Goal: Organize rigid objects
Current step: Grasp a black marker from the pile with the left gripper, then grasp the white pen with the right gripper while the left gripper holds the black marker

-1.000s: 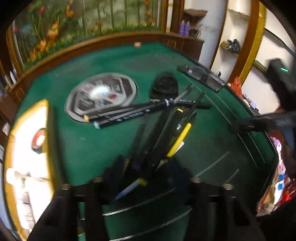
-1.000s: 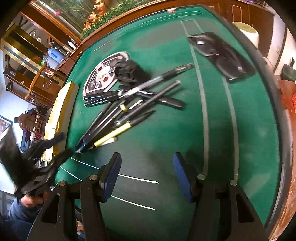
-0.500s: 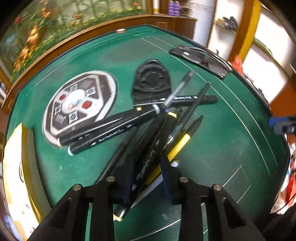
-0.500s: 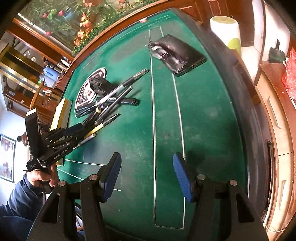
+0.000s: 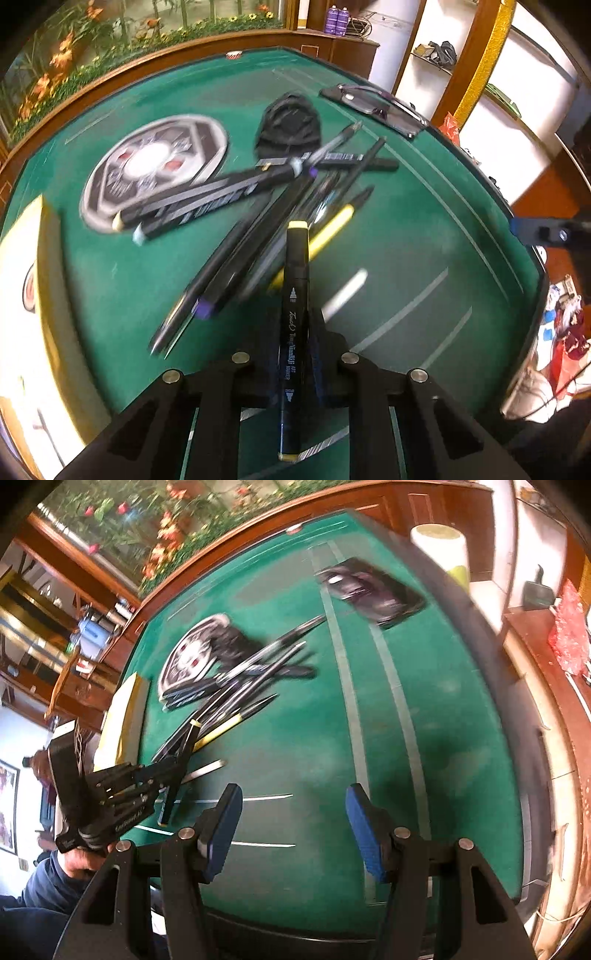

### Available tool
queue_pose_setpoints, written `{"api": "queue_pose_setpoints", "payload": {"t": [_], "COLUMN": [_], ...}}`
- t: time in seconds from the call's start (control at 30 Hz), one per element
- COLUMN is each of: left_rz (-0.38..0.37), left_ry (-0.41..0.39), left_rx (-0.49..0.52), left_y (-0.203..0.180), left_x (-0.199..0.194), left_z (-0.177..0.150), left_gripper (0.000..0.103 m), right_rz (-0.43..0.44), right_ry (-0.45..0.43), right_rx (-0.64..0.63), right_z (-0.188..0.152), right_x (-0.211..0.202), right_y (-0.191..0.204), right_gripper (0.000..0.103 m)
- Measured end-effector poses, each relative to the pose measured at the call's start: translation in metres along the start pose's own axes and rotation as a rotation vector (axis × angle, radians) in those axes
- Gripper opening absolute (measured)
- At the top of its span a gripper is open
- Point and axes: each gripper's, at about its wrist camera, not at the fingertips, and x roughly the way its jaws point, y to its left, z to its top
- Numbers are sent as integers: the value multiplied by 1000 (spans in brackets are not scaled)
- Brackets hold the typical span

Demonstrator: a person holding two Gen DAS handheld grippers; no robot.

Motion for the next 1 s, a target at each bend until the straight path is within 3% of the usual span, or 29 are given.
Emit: {"api": "queue_pose_setpoints", "payload": {"t": [0.2,0.33,0.53,0.6,0.77,0.87,0.9,1.0], "left_rz": [-62,-96,-107,-105,-67,-58,-56,-32], "left_ry": [-7,-3,-5,-22,-56,-91,-103,-129], "left_rx": [-22,7,-27,-43,-76,-118,-134,-166], "left_y": [20,21,33,35,44,53,56,66], "left_x": [-12,-16,-23,-29,-45,-58,-63,-73], "left_z": [-31,-41,-47,-49,-50,-51,-52,-54], "left_gripper": [15,15,15,15,15,15,15,15], "right_rz": [28,-28,-123,-188,-129,-149,-128,-172], "right_ry": [55,86,208,212,304,355,355,361], "right_rx": [-22,-119,-586,-728,-859,-891,-902,-910], "right_z": [4,7,-1,-2,7,6,5,-4], "right_x": [34,57,97,108,136,156,155,151], "right_y": [50,81,141,155,170,174,177,178], "right_gripper": [57,59,63,63,63,49,34,12]}}
